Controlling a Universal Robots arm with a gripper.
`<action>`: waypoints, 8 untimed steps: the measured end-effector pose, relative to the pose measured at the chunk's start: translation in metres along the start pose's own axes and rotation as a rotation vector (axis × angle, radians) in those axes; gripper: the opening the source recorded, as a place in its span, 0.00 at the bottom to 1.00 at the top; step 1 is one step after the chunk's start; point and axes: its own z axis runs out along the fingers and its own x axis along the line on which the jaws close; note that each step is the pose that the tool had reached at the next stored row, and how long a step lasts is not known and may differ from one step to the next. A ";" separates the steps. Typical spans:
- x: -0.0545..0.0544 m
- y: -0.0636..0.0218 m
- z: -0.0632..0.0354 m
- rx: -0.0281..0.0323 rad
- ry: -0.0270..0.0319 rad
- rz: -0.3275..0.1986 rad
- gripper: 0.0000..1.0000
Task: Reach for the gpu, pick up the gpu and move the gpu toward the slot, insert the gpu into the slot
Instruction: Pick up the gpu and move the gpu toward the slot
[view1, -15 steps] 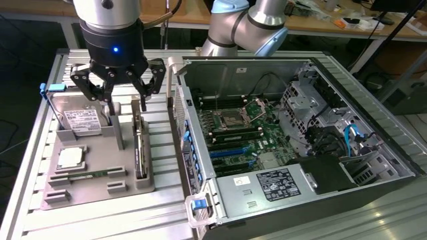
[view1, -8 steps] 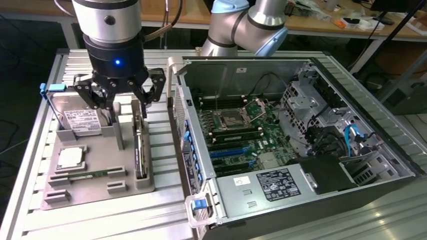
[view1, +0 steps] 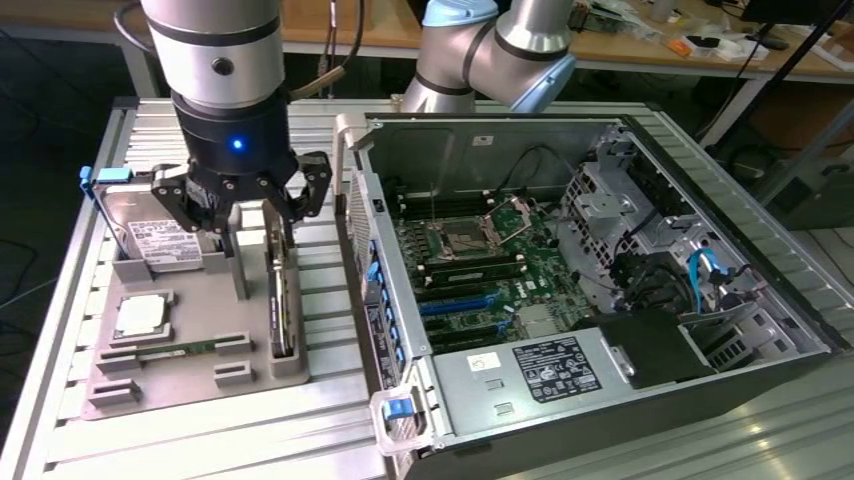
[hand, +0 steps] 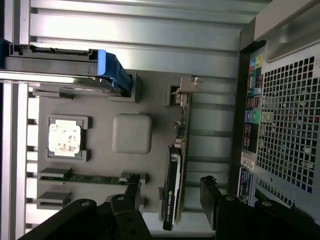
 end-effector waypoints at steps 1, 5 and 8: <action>0.000 -0.0004 0.0009 0.0002 0.0000 0.007 0.60; 0.000 -0.0019 0.0050 0.0007 -0.0001 0.030 0.60; 0.000 -0.0022 0.0101 0.0010 -0.0001 0.037 0.60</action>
